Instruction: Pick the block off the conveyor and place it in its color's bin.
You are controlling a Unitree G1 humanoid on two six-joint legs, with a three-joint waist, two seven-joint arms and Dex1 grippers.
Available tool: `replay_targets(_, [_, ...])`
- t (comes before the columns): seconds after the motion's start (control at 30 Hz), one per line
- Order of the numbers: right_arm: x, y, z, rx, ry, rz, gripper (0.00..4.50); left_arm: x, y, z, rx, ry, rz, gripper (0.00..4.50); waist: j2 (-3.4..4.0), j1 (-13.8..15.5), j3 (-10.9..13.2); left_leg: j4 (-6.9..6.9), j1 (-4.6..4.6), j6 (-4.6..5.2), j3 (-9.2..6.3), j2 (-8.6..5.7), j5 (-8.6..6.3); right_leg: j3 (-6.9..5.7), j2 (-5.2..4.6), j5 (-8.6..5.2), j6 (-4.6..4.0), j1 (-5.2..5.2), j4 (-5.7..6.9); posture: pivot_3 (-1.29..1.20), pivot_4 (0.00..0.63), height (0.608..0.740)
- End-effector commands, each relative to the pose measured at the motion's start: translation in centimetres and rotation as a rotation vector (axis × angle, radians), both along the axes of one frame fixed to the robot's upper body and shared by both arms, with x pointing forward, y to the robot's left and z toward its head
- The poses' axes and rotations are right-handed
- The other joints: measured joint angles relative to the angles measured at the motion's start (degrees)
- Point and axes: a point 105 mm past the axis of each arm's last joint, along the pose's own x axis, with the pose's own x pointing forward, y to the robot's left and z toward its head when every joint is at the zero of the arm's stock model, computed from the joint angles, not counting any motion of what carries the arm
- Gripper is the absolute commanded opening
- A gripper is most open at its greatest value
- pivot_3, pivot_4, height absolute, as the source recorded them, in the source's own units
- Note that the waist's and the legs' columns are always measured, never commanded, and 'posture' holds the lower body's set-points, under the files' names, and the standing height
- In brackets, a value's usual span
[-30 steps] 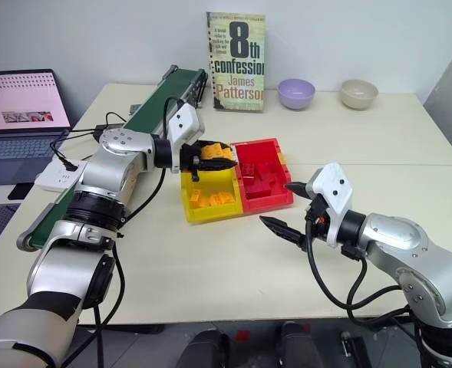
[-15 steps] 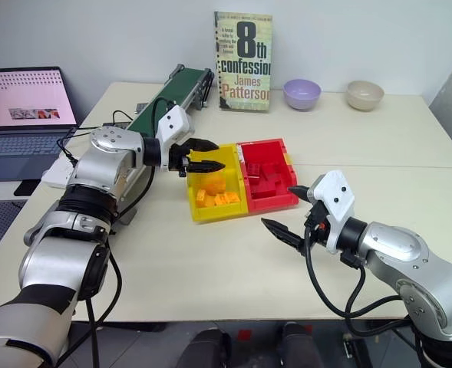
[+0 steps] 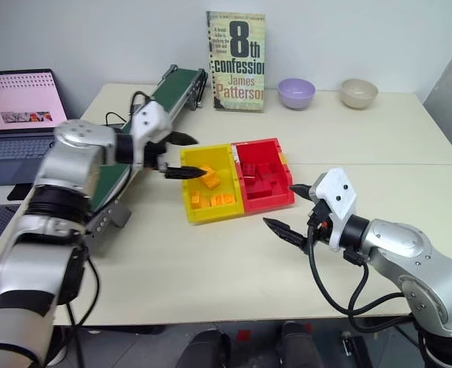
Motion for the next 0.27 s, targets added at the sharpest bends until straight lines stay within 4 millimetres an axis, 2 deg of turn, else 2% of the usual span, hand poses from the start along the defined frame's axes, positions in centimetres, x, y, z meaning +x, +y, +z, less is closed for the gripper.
replay_targets(0.03, [0.6, -0.6, 1.8, 0.004, -0.061, 0.015, 4.5, -2.2, 1.7, 1.1, 0.02, 0.01, -0.008, 4.5, 0.01, 0.1, 0.0, 0.0, 0.0, 0.0, -0.04, 0.0, 0.0, -0.03, 0.0, 0.0, 0.0, 0.02, 0.01, 0.0, 0.15, 0.74])
replay_targets(0.17, [1.4, -1.4, 1.6, -0.01, -0.048, 0.005, 4.5, -4.6, 4.0, 0.8, 0.023, 0.061, 0.05, 4.5, 0.02, 0.1, 0.0, 0.02, -0.01, 0.0, -0.04, 0.0, 0.0, -0.03, -0.01, 0.0, 0.0, 0.03, -0.01, 0.0, 0.15, 0.74])
replay_targets(0.27, [1.7, -1.9, 1.2, -0.023, -0.038, 0.001, 4.5, -5.8, 4.2, 0.3, 0.015, 0.068, 0.071, 4.5, 0.02, 0.1, 0.0, 0.02, 0.0, 0.0, -0.02, -0.02, 0.0, -0.01, -0.05, -0.01, 0.0, 0.03, -0.01, 0.0, 0.15, 0.74])
